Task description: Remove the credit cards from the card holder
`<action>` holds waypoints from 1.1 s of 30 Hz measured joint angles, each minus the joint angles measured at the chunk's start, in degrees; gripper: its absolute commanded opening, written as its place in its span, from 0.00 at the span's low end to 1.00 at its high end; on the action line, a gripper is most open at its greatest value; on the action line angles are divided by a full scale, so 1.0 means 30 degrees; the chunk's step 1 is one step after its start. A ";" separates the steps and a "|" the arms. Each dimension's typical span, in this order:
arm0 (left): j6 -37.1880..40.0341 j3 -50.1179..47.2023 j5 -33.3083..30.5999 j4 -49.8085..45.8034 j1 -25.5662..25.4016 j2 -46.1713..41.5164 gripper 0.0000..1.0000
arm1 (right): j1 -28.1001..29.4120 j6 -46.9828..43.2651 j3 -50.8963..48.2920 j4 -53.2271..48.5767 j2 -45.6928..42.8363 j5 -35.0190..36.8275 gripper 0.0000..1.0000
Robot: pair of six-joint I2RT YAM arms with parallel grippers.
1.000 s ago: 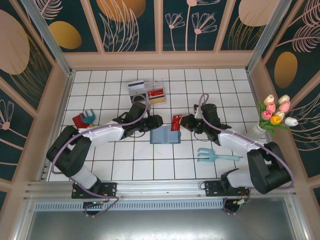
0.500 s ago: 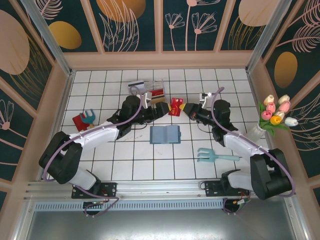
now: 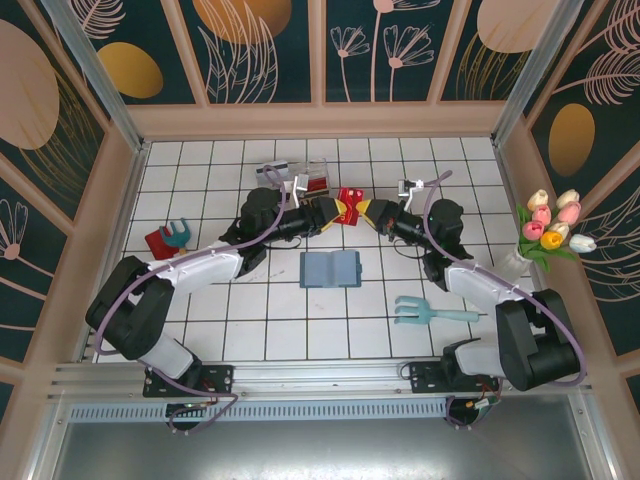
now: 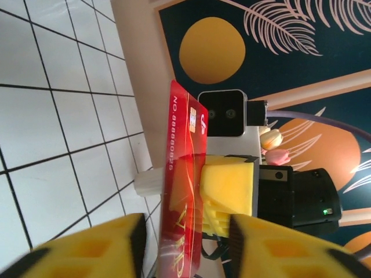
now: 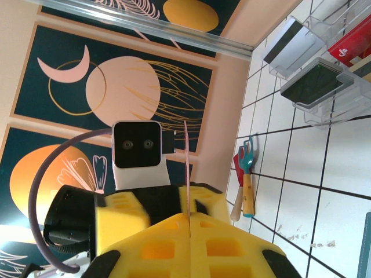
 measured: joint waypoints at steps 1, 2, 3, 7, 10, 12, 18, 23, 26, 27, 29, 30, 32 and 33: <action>-0.0117 0.0000 0.0051 0.0175 0.0000 0.0000 0.27 | 0.0007 0.0058 0.0000 0.0087 0.0022 -0.0051 0.00; -0.0160 0.0000 0.0080 0.0270 0.0000 0.0000 0.24 | 0.0000 0.0138 0.0000 0.0189 0.0058 -0.0058 0.00; -0.0168 0.0000 0.0117 0.0321 0.0000 0.0000 0.21 | 0.0000 0.0226 0.0000 0.0277 0.0087 -0.0066 0.00; -0.0066 0.0000 0.0109 0.0321 0.0022 0.0000 0.09 | -0.0015 0.0423 0.0000 0.0721 0.0124 -0.0160 0.00; 0.0146 0.0000 0.0095 0.0328 0.0022 -0.0036 0.00 | -0.0051 0.0408 0.0000 0.0721 0.0117 -0.0189 0.04; 0.0444 0.0000 0.0015 0.0211 0.0022 -0.0058 0.00 | -0.0051 0.0335 0.0000 0.0503 0.0117 -0.0189 0.21; 0.2688 0.0452 -0.0991 -0.2455 0.0007 -0.0328 0.00 | -0.0044 -0.2011 0.0801 -0.3650 -0.0474 0.0459 0.74; 0.5982 0.2302 -0.2754 -0.6594 0.0007 -0.0415 0.00 | -0.0044 -0.5355 0.2616 -0.8750 -0.1639 0.2514 0.88; 0.8714 0.3446 -0.4065 -0.8706 0.0029 -0.0561 0.00 | -0.0044 -0.7082 0.3439 -1.1089 -0.1931 0.3657 0.94; 0.9632 0.3759 -0.4437 -0.9296 0.0044 -0.0605 0.00 | -0.0044 -0.7519 0.3541 -1.1686 -0.1974 0.3993 0.96; 1.1679 0.4415 -0.5231 -1.0484 0.0102 -0.0634 0.00 | -0.0051 -0.8218 0.3555 -1.2706 -0.2018 0.4444 0.98; 1.2866 0.4816 -0.5595 -1.1154 0.0131 -0.0627 0.00 | -0.0044 -0.8502 0.3555 -1.3245 -0.2025 0.4597 0.99; 1.5023 0.5676 -0.6091 -1.2407 0.0248 -0.0590 0.00 | -0.0044 -0.9005 0.3555 -1.4025 -0.2033 0.4852 0.99; 1.5992 0.6186 -0.6251 -1.2998 0.0277 -0.0517 0.00 | -0.0044 -0.9260 0.3555 -1.4338 -0.2033 0.4991 0.99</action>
